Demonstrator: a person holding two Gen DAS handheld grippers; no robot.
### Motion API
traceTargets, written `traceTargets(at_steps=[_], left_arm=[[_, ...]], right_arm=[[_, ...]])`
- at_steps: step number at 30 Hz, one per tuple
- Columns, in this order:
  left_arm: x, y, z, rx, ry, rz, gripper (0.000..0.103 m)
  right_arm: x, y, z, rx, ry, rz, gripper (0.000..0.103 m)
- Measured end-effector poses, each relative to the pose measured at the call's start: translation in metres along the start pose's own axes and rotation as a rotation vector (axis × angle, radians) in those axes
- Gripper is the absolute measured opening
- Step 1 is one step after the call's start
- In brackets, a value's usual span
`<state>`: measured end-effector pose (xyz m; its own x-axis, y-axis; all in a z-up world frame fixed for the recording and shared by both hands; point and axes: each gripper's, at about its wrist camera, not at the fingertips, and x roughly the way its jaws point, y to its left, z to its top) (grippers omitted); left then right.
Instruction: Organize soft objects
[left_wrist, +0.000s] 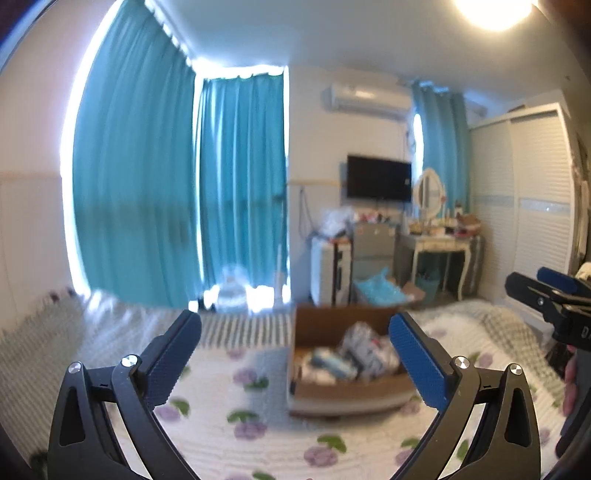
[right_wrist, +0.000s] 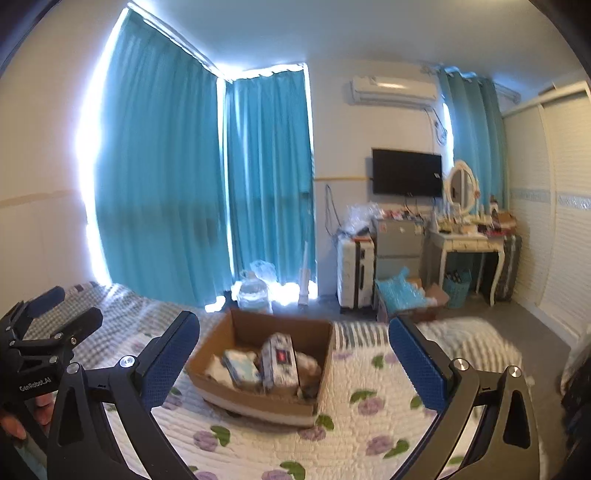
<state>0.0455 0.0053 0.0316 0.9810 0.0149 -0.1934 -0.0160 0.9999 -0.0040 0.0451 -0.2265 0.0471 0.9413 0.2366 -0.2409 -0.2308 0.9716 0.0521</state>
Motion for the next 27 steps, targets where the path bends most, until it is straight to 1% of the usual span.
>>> traceTargets(at_steps=[2, 4, 6, 8, 11, 15, 27], left_arm=[[0.012, 0.000, -0.019, 0.006, 0.042, 0.015, 0.103], [0.018, -0.003, -0.037, 0.033, 0.070, 0.026, 0.103], [0.022, -0.006, -0.049, 0.052, 0.097, 0.024, 0.103], [0.023, -0.006, -0.055, 0.047, 0.123, 0.016, 0.103], [0.024, -0.005, -0.057, 0.029, 0.153, -0.011, 0.103], [0.022, -0.005, -0.058, 0.027, 0.150, -0.013, 0.103], [0.028, -0.004, -0.064, 0.021, 0.172, -0.013, 0.103]], right_arm=[[0.013, 0.001, -0.025, -0.014, 0.022, -0.011, 0.103], [0.026, 0.005, -0.044, -0.040, 0.055, -0.022, 0.103], [0.040, 0.004, -0.059, -0.024, 0.093, -0.022, 0.103], [0.052, -0.001, -0.067, 0.012, 0.126, -0.015, 0.103], [0.057, -0.001, -0.071, -0.005, 0.145, -0.030, 0.103], [0.059, 0.000, -0.073, 0.003, 0.161, -0.021, 0.103], [0.053, 0.003, -0.070, -0.004, 0.152, -0.023, 0.103]])
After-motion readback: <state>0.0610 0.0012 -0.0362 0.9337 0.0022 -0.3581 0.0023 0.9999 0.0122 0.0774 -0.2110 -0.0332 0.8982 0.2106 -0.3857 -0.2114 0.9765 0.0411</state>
